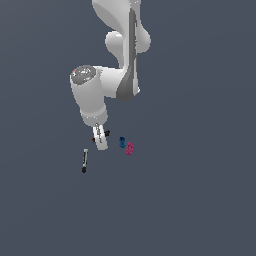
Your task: Pick up a designated object from a clutter of objects.
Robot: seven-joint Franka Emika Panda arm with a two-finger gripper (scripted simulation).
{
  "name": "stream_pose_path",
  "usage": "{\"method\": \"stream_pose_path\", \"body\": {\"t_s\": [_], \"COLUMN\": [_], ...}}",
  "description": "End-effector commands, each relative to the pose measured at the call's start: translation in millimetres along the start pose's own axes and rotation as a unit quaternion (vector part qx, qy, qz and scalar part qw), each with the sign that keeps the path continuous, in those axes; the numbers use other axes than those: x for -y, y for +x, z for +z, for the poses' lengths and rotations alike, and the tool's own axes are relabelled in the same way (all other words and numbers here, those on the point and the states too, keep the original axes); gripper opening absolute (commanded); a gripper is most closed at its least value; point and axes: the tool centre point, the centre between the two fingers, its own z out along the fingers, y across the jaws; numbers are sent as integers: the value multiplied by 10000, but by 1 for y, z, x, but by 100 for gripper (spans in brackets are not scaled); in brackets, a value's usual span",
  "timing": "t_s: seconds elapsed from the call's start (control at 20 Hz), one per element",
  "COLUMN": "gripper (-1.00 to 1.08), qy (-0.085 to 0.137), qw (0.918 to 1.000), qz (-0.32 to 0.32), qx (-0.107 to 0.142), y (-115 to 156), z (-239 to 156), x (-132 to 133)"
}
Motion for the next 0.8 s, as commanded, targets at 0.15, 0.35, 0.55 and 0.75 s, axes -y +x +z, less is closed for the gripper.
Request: {"method": "stream_pose_path", "body": {"t_s": [0.15,0.35,0.55,0.75], "gripper": [-100,-100,-100,-100], "qy": [-13,-22,-28,-34], "qw": [10000,10000,10000,10000], "qz": [7,10,11,9], "qx": [-11,-16,-15,-5], "y": [-40,-69,-98,-126], "z": [-53,-92,-131,-168], "x": [20,35,51,67]}}
